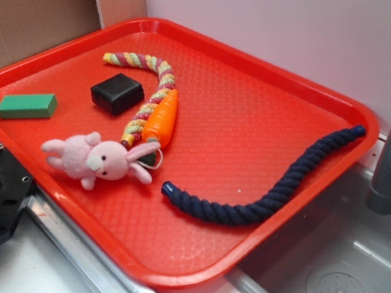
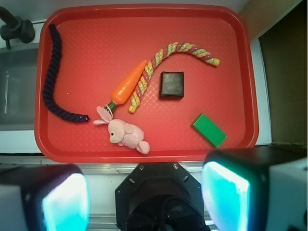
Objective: Grab the green block.
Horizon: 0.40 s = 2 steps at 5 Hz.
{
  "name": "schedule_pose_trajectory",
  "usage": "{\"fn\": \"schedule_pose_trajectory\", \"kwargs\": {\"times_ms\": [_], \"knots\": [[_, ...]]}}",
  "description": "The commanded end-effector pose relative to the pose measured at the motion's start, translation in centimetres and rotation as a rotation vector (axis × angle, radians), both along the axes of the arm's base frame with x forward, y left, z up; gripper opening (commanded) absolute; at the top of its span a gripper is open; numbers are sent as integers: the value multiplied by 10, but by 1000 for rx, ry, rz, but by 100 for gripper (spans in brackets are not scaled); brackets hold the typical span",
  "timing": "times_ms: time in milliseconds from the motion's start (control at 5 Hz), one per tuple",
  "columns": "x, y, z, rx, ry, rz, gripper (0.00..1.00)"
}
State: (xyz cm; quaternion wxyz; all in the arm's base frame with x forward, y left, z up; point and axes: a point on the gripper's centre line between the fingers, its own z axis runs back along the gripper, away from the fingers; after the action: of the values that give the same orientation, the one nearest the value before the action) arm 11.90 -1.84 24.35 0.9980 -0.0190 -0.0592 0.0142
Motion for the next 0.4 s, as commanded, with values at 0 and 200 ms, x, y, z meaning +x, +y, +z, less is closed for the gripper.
{"fn": "schedule_pose_trajectory", "kwargs": {"times_ms": [0, 200], "knots": [[0, 0, 0, 0, 0, 0, 100], [14, 35, -32, 43, 12, -77, 100]]}}
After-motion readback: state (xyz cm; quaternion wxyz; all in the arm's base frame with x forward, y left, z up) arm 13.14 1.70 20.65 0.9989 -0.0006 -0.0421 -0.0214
